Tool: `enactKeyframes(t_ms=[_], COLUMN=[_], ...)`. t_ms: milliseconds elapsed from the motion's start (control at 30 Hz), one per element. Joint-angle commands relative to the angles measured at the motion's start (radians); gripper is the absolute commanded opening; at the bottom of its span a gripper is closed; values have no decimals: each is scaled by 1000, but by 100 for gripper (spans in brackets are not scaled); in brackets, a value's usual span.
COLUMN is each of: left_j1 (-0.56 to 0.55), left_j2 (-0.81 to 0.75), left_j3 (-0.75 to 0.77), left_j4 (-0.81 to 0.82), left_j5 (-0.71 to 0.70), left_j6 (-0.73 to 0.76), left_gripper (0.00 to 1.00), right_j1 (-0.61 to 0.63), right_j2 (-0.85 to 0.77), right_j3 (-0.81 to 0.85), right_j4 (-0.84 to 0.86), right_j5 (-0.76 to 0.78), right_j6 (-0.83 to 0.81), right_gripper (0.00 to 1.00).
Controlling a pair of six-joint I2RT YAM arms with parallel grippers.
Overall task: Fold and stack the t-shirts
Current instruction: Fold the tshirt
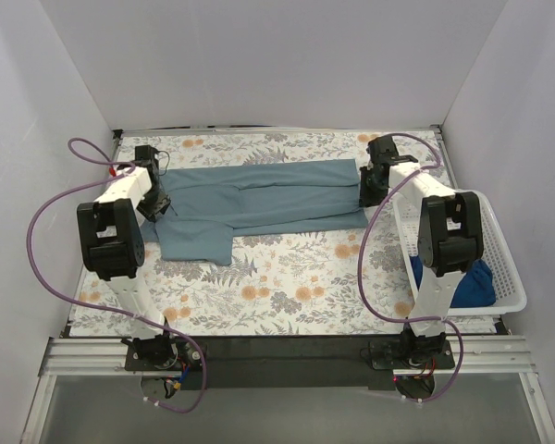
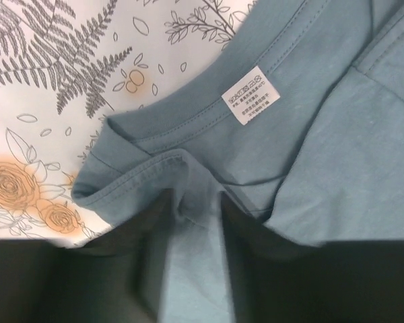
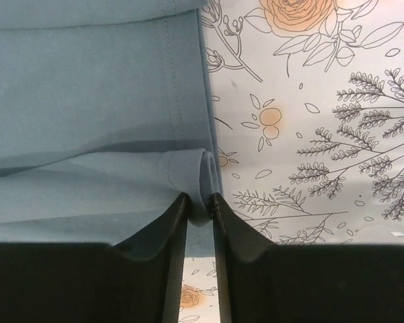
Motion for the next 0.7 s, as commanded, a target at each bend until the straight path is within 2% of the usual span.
enactKeyframes(t_ms=[0,67,133,200,400,567,667], left_j1=[13,11,7,-12,-70,-121,-138], left_j2=[-76,-128,-172,-254,-506,-583,-598], left_j3=[8,-12,-58,-139,-383,-561,-604], left_j4=[30,37,40,47,67,65,97], left_j5=[-3,5,10,2,11,19,43], left_j6=[15,23,25,20,-12,-33,-56], left_gripper=[39,45,55,64,69,69,66], right_j1=[-13,-11,-3,12,82,168,220], right_j2=[-45,-81,-115,-177,-356,-462,-494], right_j3=[-7,-33,-76,-109,-264,-376,-439], right_j4=[28,27,28,28,56,93,117], right_j5=[-14,-28,-30,-30,-56,-112,-137], right_j6=[-7,-7,-2,2,7,5,7], right_gripper=[32,38,43,44,49,50,50])
